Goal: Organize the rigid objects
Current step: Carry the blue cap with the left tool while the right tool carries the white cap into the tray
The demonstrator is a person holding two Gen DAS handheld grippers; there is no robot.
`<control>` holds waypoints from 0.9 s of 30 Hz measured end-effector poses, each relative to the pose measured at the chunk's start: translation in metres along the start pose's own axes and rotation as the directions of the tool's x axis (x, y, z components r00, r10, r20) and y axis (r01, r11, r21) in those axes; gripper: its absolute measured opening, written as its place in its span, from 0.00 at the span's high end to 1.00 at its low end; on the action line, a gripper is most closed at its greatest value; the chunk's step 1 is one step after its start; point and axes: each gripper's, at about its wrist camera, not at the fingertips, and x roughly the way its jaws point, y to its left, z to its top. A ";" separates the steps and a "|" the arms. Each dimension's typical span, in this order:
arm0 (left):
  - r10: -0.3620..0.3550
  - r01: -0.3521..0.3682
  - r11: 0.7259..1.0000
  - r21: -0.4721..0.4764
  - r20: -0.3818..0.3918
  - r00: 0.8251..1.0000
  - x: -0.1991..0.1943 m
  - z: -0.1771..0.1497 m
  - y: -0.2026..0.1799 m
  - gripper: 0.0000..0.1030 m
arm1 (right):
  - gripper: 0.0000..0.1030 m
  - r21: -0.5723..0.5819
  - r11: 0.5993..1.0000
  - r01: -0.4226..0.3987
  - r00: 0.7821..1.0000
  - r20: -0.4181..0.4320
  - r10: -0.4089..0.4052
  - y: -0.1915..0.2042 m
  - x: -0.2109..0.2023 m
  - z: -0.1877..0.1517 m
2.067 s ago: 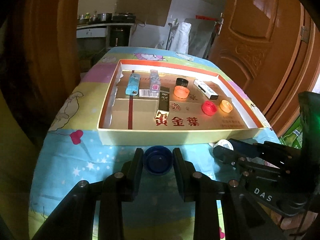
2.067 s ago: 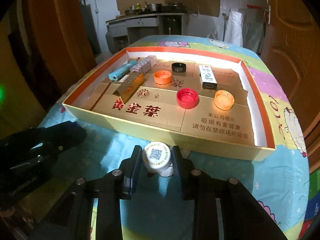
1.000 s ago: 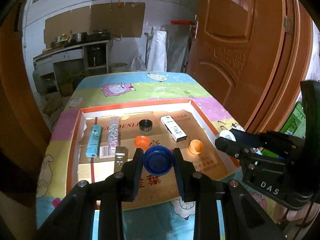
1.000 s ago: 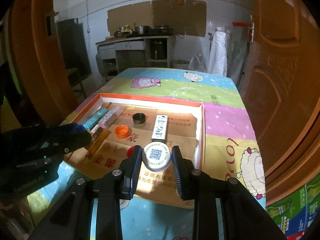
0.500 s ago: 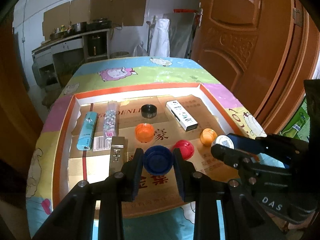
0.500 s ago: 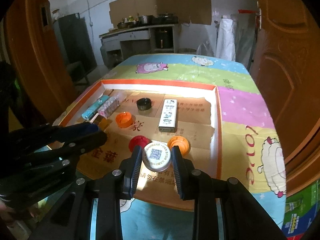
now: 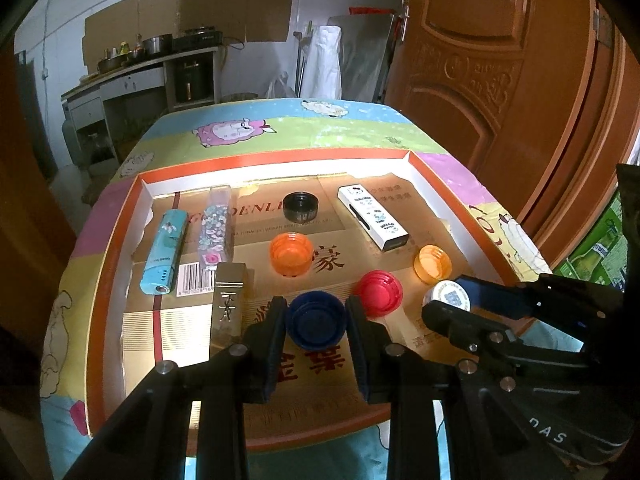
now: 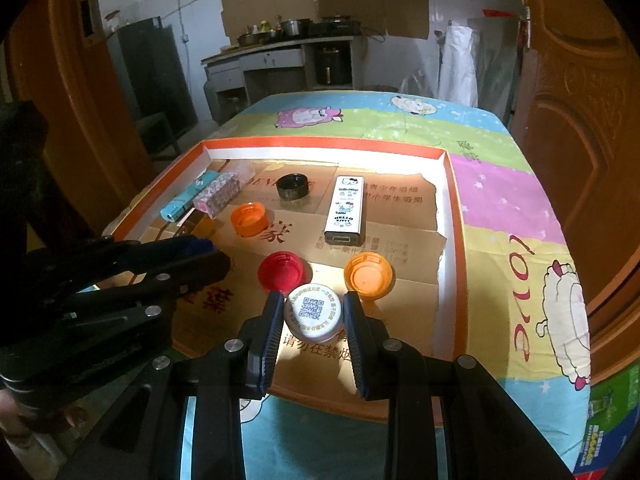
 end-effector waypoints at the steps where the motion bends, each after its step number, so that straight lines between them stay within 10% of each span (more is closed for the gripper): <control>1: 0.001 -0.001 1.000 0.001 -0.002 1.000 0.001 0.000 0.000 0.71 | 0.70 -0.001 1.000 -0.001 1.000 -0.002 0.001 0.000 0.001 0.000; 27: 0.005 -0.004 1.000 0.028 -0.034 0.999 0.019 -0.005 -0.002 0.71 | 0.69 0.005 1.000 0.004 0.999 -0.046 -0.004 -0.005 0.017 -0.004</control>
